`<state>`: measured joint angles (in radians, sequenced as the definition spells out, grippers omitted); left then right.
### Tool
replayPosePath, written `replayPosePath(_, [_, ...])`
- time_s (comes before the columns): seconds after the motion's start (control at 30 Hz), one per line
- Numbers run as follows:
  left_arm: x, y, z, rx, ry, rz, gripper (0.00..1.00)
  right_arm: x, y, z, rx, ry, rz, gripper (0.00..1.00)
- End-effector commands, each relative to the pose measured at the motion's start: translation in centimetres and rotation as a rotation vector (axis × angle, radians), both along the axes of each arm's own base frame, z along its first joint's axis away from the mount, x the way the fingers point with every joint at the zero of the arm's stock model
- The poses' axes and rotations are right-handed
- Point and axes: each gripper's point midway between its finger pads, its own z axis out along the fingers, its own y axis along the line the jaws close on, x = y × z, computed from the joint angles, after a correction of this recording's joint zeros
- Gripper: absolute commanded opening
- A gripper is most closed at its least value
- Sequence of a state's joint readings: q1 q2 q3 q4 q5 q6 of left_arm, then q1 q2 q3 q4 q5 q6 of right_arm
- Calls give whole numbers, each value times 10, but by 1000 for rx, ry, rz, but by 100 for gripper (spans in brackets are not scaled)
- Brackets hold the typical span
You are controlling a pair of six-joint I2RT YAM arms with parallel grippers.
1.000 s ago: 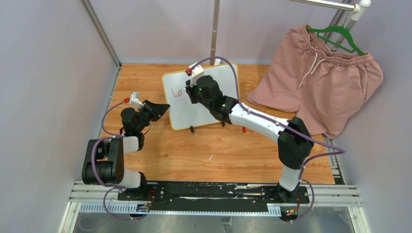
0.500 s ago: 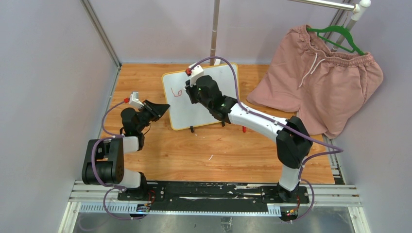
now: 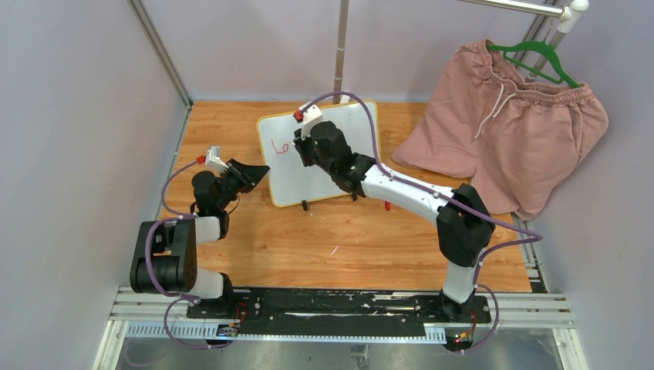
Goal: Write a sentence on the whiteboard
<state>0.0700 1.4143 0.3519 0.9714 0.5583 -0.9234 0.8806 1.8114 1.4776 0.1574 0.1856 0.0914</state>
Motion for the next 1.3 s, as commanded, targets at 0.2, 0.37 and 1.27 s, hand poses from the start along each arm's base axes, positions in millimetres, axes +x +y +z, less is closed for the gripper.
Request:
replayPosePath(0.2, [-3,-3,9,6,-36,-19,0,-5,-25,-33,-33,51,-59,0])
replayPosePath(0.37, [-4,-3,10,9,-40,-19,0,-5,-27,-31,-28,47,-64,0])
replayPosePath(1.27, [-4,-5,9,16,-41,-30,0,26,-30,-1,0,14,-95,0])
